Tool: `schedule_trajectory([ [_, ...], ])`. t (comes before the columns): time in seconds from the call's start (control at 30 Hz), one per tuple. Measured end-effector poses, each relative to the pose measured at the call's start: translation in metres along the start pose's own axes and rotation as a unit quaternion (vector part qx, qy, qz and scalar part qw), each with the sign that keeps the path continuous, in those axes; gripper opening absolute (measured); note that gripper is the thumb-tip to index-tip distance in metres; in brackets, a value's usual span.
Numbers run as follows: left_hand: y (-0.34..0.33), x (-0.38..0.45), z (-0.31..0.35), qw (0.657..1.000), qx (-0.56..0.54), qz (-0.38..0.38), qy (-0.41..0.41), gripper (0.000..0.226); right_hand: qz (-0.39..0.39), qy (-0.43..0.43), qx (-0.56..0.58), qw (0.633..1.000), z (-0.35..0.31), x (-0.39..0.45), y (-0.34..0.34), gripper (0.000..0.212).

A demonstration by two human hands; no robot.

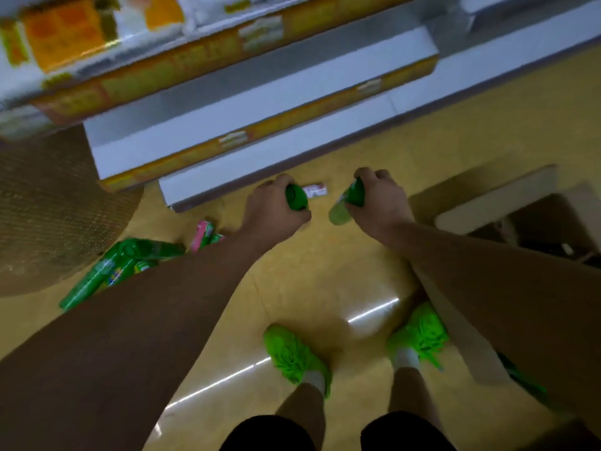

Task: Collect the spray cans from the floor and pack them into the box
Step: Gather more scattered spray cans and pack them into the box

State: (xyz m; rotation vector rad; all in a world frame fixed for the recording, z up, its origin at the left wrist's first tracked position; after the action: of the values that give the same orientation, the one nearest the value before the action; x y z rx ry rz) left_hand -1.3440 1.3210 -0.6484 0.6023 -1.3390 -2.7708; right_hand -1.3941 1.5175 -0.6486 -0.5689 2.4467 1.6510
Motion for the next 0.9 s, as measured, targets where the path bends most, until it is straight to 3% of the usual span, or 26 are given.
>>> schedule_trajectory([
  [0.2,-0.021,0.017,0.146,0.995,0.009,-0.053,-0.089,0.072,0.043,-0.083,0.024,0.995,0.092,-0.043,0.09,0.055],
  [0.5,-0.085,0.008,0.362,0.969,0.042,-0.123,-0.208,0.066,0.127,-0.205,0.086,0.967,0.24,-0.12,0.2,0.054],
  [0.9,-0.209,0.012,0.558,0.937,0.108,-0.19,-0.273,0.057,0.17,-0.352,0.176,0.903,0.422,-0.163,0.281,0.066],
])
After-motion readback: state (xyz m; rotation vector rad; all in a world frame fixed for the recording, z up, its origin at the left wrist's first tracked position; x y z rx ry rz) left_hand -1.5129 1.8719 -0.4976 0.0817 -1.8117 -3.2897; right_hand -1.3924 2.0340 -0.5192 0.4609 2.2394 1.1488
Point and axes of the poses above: each hand's wrist, its own x-axis towards the middle knuckle, its own y-axis out of the back of the hand, z = x × y, the point moved 5 cm from there along x, towards the middle knuckle, and after that the axes turned 1 degree about z, right-handed, at the moved point
